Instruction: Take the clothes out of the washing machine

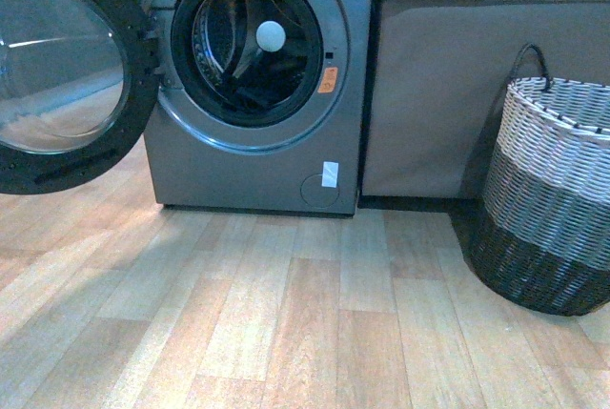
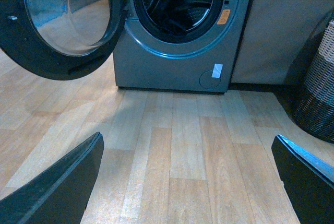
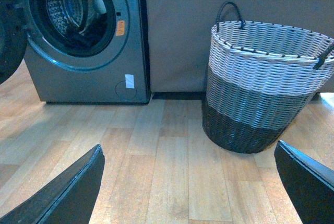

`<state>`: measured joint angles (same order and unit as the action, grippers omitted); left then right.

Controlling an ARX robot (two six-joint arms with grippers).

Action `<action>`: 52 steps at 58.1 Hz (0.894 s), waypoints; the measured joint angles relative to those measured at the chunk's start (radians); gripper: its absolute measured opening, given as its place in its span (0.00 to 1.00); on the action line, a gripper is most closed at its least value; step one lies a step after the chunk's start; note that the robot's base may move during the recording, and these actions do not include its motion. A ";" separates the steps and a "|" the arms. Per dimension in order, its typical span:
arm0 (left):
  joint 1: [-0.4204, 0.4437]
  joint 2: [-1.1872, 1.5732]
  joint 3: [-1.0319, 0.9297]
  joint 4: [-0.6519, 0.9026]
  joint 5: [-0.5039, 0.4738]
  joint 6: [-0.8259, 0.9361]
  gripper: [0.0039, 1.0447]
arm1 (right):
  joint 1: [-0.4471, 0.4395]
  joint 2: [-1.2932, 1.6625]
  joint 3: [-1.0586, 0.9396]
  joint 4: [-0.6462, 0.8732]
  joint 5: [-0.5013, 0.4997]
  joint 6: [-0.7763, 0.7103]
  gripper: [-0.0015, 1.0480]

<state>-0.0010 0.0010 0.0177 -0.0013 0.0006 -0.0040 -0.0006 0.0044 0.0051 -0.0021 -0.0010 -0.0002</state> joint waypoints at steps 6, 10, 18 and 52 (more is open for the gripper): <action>0.000 0.000 0.000 0.000 0.000 0.000 0.94 | 0.000 0.000 0.000 0.000 0.000 0.000 0.93; 0.000 0.000 0.000 0.000 0.000 0.000 0.94 | 0.000 0.000 0.000 0.000 0.000 0.000 0.93; 0.000 0.000 0.000 0.000 0.000 0.000 0.94 | 0.000 0.000 0.000 0.000 0.000 0.000 0.93; 0.000 0.000 0.000 0.000 -0.001 0.000 0.94 | 0.000 0.000 0.000 0.000 -0.001 0.000 0.93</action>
<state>-0.0010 0.0006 0.0177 -0.0013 -0.0002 -0.0040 -0.0006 0.0044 0.0051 -0.0017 -0.0017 -0.0002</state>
